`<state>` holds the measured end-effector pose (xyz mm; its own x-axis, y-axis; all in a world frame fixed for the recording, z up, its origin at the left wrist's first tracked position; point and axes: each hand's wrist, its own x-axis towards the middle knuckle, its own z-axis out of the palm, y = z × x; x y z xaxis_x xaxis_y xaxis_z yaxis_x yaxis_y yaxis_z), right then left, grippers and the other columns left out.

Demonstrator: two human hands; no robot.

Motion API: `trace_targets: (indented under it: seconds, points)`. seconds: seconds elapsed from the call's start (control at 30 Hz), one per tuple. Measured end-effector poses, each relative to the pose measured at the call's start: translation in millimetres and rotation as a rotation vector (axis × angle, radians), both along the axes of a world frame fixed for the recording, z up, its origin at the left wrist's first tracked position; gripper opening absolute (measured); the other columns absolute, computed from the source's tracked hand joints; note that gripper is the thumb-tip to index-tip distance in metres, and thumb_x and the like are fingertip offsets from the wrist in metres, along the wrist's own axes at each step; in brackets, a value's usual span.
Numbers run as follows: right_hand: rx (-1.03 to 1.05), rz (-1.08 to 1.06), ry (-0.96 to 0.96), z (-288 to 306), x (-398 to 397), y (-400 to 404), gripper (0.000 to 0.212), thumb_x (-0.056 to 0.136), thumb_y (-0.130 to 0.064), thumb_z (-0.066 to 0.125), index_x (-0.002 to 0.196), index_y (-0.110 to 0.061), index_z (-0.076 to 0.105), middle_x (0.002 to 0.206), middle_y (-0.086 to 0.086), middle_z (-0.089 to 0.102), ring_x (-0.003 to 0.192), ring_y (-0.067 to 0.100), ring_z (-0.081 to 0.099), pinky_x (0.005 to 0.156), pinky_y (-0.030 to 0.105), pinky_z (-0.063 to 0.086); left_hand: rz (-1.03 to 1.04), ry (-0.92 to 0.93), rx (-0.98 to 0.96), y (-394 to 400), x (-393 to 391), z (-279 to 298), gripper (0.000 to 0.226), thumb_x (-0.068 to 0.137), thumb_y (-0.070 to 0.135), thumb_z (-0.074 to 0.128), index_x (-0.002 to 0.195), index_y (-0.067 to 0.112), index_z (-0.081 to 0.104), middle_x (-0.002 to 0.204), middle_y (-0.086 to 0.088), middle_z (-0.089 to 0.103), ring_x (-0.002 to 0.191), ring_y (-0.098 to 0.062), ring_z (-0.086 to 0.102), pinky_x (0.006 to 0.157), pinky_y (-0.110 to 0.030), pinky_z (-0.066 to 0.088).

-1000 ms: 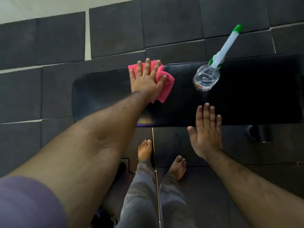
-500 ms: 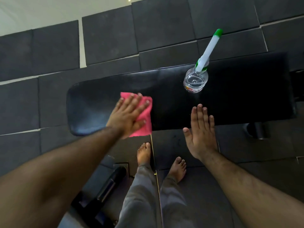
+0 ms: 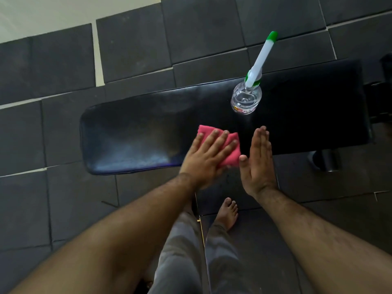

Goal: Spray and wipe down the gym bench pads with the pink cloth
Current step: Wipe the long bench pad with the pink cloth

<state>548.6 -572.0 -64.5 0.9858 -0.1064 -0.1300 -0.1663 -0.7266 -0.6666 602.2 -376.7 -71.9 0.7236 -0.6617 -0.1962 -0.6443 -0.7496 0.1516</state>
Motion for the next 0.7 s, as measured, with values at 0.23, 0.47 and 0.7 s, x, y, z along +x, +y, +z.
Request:
trace_targets:
  seconds: [0.23,0.47,0.7]
  points:
    - [-0.080,-0.009,-0.172,12.8,36.8,-11.9,0.096,0.106,-0.057,0.050,0.167,0.007,0.013,0.177,0.026,0.010,0.166,0.037,0.012,0.136,0.044,0.012,0.249,0.047,0.099,68.7,79.3,5.1,0.099,0.097,0.090,0.023,0.177,0.037,-0.003,0.186,-0.002,0.002,0.172,-0.031,0.001,0.135,-0.063,-0.002]
    - [0.217,-0.290,-0.430,72.4,156.2,-2.6,0.102,0.088,-0.030,0.085,0.163,0.007,0.028,0.170,0.028,0.033,0.152,0.033,0.045,0.124,0.033,0.042,0.339,0.091,0.009,14.0,95.3,12.0,0.113,0.087,0.102,0.023,0.175,0.039,-0.009,0.184,-0.003,-0.019,0.169,-0.029,-0.022,0.128,-0.070,-0.021]
    - [0.253,-0.385,-0.469,98.4,159.1,-3.5,0.064,0.076,0.010,0.059,0.141,0.011,0.058,0.141,0.026,0.064,0.135,0.038,0.061,0.116,0.047,0.048,0.493,0.128,-0.041,-14.6,91.8,15.3,0.101,0.098,0.088,0.017,0.176,0.029,-0.008,0.182,-0.001,-0.025,0.167,-0.020,-0.027,0.130,-0.066,-0.020]
